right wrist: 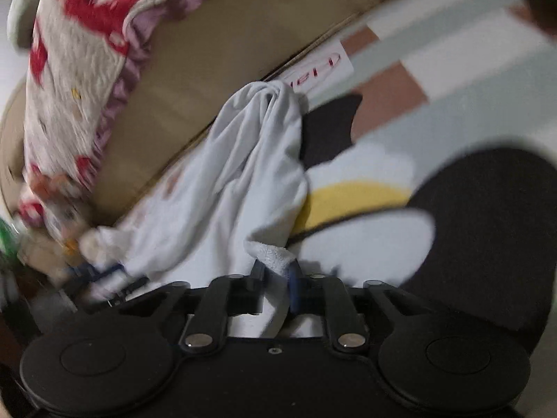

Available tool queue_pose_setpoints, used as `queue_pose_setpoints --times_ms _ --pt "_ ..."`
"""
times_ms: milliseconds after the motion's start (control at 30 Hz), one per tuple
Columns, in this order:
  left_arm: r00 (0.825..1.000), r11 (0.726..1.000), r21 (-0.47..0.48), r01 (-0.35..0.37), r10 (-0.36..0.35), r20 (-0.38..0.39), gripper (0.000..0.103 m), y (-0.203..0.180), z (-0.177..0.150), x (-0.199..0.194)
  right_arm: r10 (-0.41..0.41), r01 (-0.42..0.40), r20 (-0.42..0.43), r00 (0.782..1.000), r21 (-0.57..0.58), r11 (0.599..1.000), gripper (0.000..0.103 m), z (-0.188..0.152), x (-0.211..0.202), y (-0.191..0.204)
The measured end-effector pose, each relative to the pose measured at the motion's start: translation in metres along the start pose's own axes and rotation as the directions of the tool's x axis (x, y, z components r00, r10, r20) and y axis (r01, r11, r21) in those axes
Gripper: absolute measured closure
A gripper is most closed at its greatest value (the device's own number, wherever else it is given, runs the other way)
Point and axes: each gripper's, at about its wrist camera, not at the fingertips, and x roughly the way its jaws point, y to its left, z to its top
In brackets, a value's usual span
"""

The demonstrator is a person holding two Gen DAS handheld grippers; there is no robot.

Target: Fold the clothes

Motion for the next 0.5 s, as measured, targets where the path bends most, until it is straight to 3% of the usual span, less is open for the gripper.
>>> queue_pose_setpoints --times_ms 100,200,333,433,500 --pt "0.999 0.999 0.022 -0.035 0.035 -0.003 0.100 0.013 0.018 0.007 -0.071 0.089 0.099 0.993 -0.195 0.977 0.093 0.029 -0.023 0.018" --pt "0.996 0.996 0.000 -0.088 0.088 0.024 0.100 0.037 0.042 0.009 -0.124 0.177 0.182 0.975 -0.311 0.934 0.093 0.070 -0.049 0.027" --pt "0.989 0.988 -0.082 -0.133 0.138 0.056 0.100 0.075 0.076 0.011 -0.275 0.401 0.310 0.910 -0.492 0.773 0.094 0.115 -0.075 0.041" --pt "0.985 0.977 -0.138 -0.164 0.170 0.035 0.100 0.093 0.097 0.027 -0.339 0.467 0.324 0.883 -0.542 0.698 0.094 0.150 -0.084 0.041" --pt "0.984 0.968 -0.179 -0.176 0.180 0.009 0.100 0.103 0.108 0.043 -0.374 0.521 0.363 0.853 -0.597 0.610 0.094 0.165 -0.087 0.045"
